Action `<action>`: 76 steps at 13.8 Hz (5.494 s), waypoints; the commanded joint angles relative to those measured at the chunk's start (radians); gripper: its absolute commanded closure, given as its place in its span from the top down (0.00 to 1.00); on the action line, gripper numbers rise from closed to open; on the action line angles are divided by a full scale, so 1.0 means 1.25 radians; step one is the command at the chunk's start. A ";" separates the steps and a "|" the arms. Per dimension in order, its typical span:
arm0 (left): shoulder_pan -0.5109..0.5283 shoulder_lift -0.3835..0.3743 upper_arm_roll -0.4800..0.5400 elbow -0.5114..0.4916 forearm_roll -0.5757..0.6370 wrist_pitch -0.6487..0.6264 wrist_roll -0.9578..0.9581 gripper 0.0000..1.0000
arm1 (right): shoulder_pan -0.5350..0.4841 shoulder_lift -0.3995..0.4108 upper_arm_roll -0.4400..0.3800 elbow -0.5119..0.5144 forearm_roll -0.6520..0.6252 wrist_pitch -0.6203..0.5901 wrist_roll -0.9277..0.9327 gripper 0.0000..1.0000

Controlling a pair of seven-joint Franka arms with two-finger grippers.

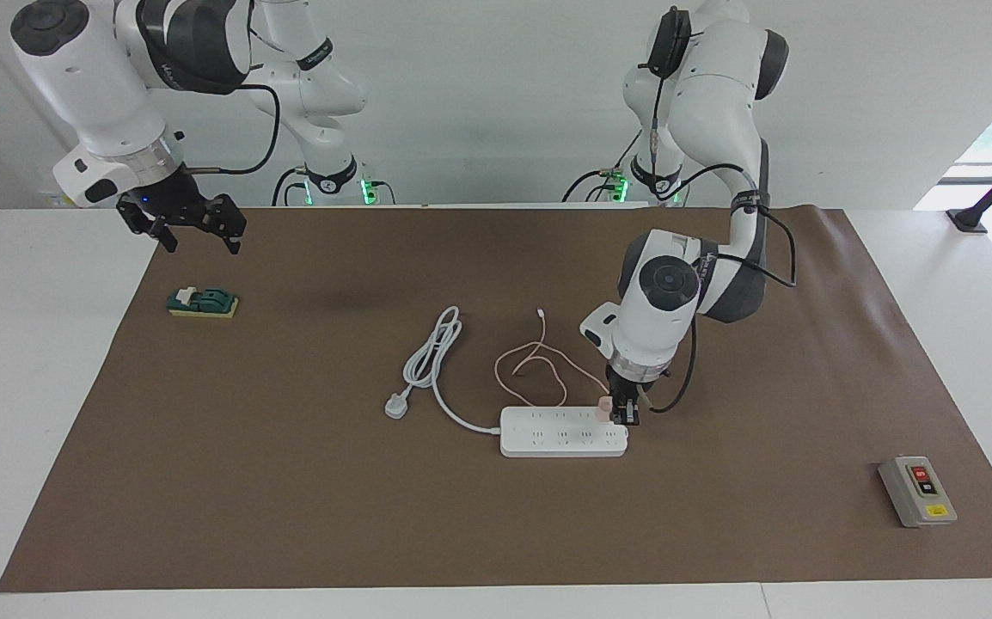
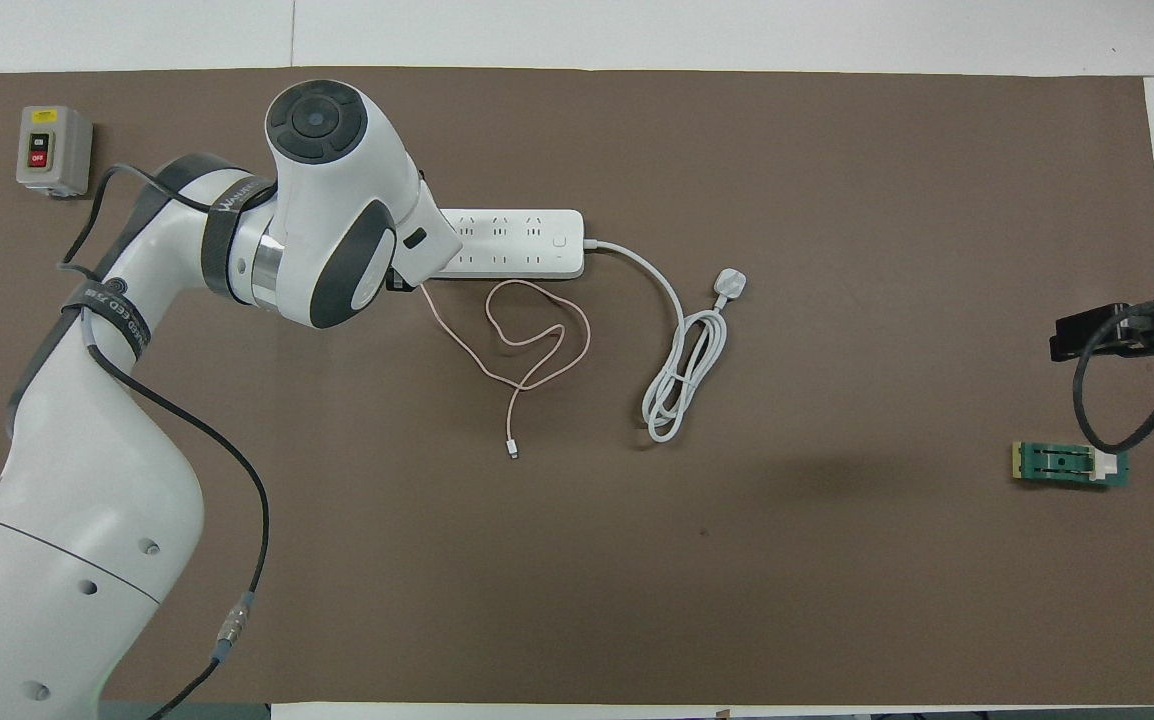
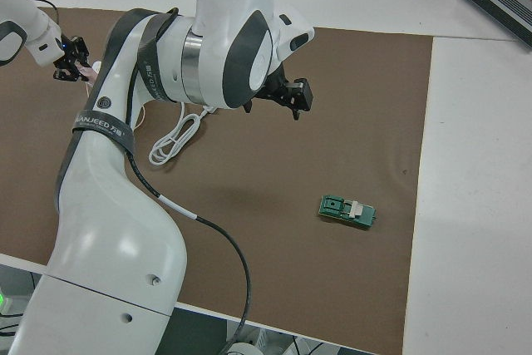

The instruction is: Plug charger into power strip

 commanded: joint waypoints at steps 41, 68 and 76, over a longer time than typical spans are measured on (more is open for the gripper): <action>-0.003 -0.091 0.008 -0.008 -0.122 -0.044 -0.239 1.00 | -0.006 -0.004 0.006 0.005 -0.006 -0.011 -0.013 1.00; 0.168 -0.487 0.049 -0.081 -0.084 -0.592 -1.125 1.00 | -0.006 -0.003 0.006 0.005 -0.006 -0.012 -0.013 1.00; 0.188 -0.463 0.056 -0.071 -0.067 -0.565 -1.124 1.00 | -0.006 -0.003 0.006 0.005 -0.006 -0.012 -0.013 1.00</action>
